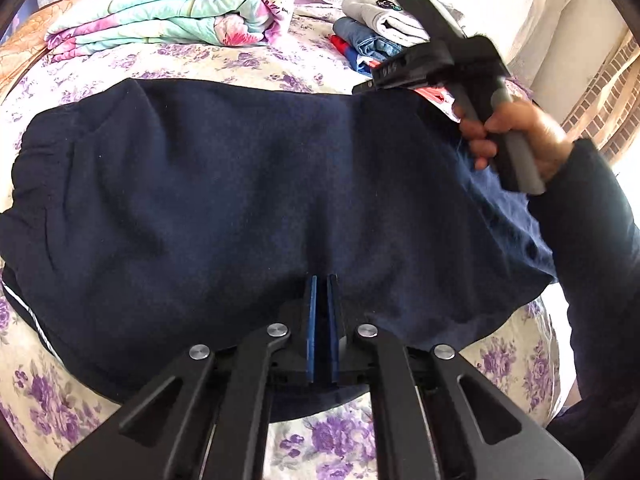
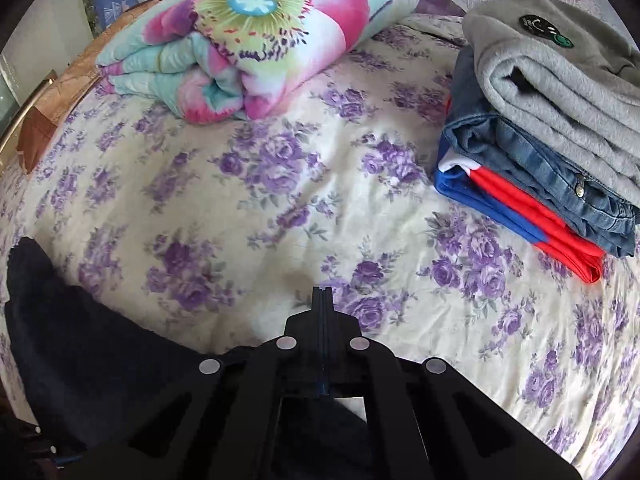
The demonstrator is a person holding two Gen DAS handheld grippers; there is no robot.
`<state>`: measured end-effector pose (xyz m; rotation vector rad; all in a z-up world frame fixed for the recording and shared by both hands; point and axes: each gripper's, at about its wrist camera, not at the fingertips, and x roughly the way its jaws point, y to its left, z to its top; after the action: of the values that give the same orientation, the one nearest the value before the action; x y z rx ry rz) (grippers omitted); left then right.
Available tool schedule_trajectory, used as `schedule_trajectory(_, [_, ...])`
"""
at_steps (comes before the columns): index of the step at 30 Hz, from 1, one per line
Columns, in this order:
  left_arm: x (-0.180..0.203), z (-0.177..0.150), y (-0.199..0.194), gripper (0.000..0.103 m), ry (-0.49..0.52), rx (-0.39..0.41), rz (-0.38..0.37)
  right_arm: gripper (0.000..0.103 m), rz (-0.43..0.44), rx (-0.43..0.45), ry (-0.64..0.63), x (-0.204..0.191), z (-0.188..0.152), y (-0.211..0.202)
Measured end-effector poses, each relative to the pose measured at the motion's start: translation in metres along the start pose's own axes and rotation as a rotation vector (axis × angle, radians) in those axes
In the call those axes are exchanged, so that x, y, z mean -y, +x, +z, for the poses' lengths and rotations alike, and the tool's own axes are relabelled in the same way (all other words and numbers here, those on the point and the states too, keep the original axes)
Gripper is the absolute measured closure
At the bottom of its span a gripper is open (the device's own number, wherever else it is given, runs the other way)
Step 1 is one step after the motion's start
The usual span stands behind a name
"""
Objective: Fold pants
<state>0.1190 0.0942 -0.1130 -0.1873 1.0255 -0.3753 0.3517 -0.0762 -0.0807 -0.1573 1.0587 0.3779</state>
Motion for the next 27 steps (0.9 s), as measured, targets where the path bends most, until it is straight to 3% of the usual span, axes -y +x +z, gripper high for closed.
schedule_trajectory(5, [0.012,0.015,-0.021,0.098,0.034,0.004,-0.036,0.103,-0.006,0.137,-0.045,-0.004,-0.026,-0.101])
schedule_trajectory(8, [0.042,0.047,-0.04,0.098,0.095,0.022,-0.06,0.1,0.031,0.125,-0.008,0.006,-0.065,-0.148])
schedule_trajectory(10, [0.061,0.077,-0.025,0.098,0.104,-0.052,-0.118,0.1,0.047,0.092,0.029,0.015,-0.096,-0.161])
schedule_trajectory(13, [0.089,0.114,0.033,0.098,0.102,-0.196,-0.157,0.1,0.029,0.067,0.044,0.025,-0.148,-0.17])
schedule_trajectory(17, [0.108,0.148,0.116,0.1,0.132,-0.286,0.056,0.1,0.019,0.056,0.079,0.037,-0.193,-0.176])
schedule_trajectory(18, [0.098,0.154,0.141,0.101,0.093,-0.339,0.093,0.1,0.009,0.046,0.08,0.039,-0.198,-0.173])
schedule_trajectory(19, [0.085,0.162,0.15,0.101,0.013,-0.328,0.023,0.1,0.002,0.039,0.085,0.041,-0.201,-0.169])
schedule_trajectory(22, [0.055,0.171,0.152,0.101,-0.168,-0.404,-0.109,0.1,0.043,0.026,0.104,0.048,-0.194,-0.156])
schedule_trajectory(24, [0.055,0.168,0.141,0.102,-0.153,-0.394,-0.105,0.1,0.058,0.054,0.079,0.044,-0.179,-0.15])
schedule_trajectory(27, [0.051,0.17,0.113,0.102,-0.134,-0.31,-0.056,0.1,0.069,0.079,0.055,0.038,-0.147,-0.13])
